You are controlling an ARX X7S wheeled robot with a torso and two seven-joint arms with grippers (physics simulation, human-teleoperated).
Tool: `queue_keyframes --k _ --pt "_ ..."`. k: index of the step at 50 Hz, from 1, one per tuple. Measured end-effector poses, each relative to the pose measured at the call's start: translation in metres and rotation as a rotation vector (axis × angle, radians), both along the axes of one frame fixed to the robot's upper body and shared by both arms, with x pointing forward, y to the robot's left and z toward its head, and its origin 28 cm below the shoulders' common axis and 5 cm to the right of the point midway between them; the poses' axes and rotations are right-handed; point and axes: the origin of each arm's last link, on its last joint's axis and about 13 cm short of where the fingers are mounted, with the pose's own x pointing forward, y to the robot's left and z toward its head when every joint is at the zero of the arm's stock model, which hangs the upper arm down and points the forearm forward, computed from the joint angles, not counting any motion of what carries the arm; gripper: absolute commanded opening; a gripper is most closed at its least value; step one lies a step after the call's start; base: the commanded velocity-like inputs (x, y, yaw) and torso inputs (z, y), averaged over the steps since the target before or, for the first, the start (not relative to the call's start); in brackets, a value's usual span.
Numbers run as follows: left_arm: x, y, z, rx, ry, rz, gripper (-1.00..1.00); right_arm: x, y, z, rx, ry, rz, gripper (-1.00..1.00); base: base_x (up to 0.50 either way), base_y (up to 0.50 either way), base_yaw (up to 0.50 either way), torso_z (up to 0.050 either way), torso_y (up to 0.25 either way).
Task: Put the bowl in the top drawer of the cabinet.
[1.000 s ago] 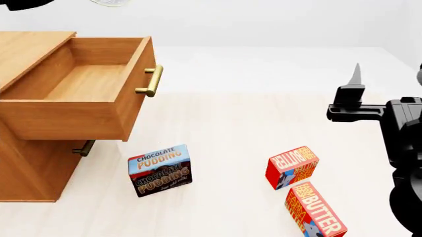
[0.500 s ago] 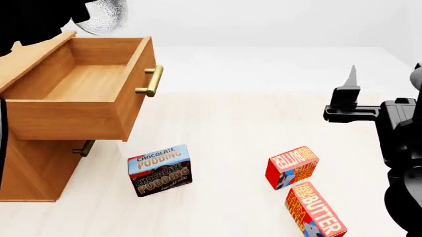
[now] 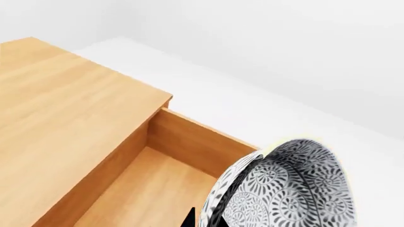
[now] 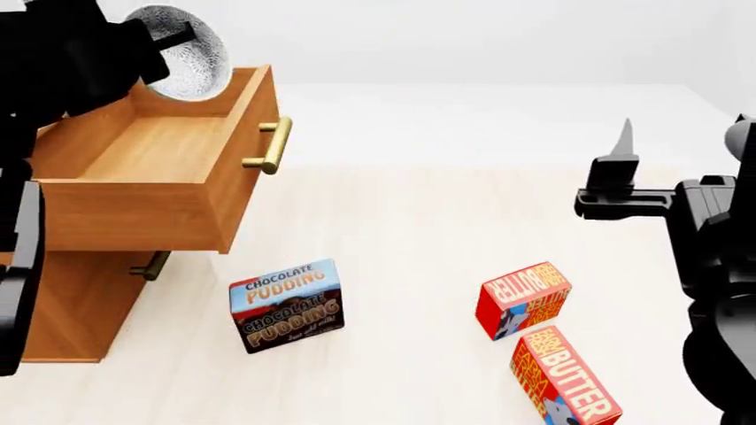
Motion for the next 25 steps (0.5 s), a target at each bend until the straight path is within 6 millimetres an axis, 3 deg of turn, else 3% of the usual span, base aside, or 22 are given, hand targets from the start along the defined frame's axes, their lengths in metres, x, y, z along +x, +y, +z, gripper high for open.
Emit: queue_keyframes --k 25 --pt "-0.003 0.014 -0.011 -0.071 0.056 0.073 -1.00 0.003 0.003 0.001 -0.006 0.004 0.006 1.00 0.00 0.00 0.00 0.000 0.000"
